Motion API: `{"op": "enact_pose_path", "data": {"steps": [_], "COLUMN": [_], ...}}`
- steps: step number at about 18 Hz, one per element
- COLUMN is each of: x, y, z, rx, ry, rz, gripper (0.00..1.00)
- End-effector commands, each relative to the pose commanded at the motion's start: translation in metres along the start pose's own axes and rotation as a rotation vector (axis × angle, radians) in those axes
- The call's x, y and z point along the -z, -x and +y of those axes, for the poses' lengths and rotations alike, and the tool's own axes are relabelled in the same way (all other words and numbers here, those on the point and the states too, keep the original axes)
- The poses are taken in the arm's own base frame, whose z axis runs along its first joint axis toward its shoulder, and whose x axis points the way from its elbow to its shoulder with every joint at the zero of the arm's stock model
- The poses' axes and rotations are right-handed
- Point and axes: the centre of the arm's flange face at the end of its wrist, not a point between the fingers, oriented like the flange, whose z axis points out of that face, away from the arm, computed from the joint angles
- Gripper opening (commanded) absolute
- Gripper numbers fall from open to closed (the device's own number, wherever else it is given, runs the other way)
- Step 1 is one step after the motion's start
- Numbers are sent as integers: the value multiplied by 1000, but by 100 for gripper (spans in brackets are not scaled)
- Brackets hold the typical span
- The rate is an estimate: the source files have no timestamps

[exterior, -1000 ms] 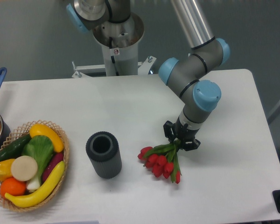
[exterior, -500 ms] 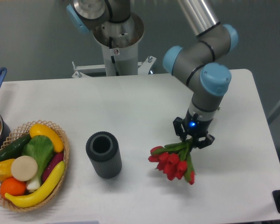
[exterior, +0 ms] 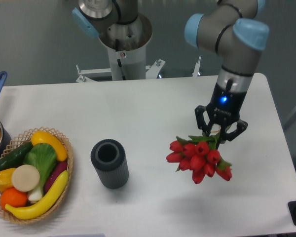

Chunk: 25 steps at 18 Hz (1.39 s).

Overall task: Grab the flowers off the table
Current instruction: 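Lift the gripped tulip bunch up off the table, then hold the tulip bunch raised above the table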

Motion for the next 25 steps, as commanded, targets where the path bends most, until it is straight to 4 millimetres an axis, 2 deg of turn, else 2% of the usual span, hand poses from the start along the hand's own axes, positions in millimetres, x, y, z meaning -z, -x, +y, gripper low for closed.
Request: {"op": "enact_pose_path", "data": {"steps": [1, 4, 7, 25], "x": [15, 41, 55, 61], "y": [7, 21, 25, 29], "z": [-1, 7, 7, 6], "rx": [23, 54, 70, 65], "ry": [-97, -218, -358, -372], "rz": [11, 10, 43, 35], "gripper": [37, 37, 37, 37]}}
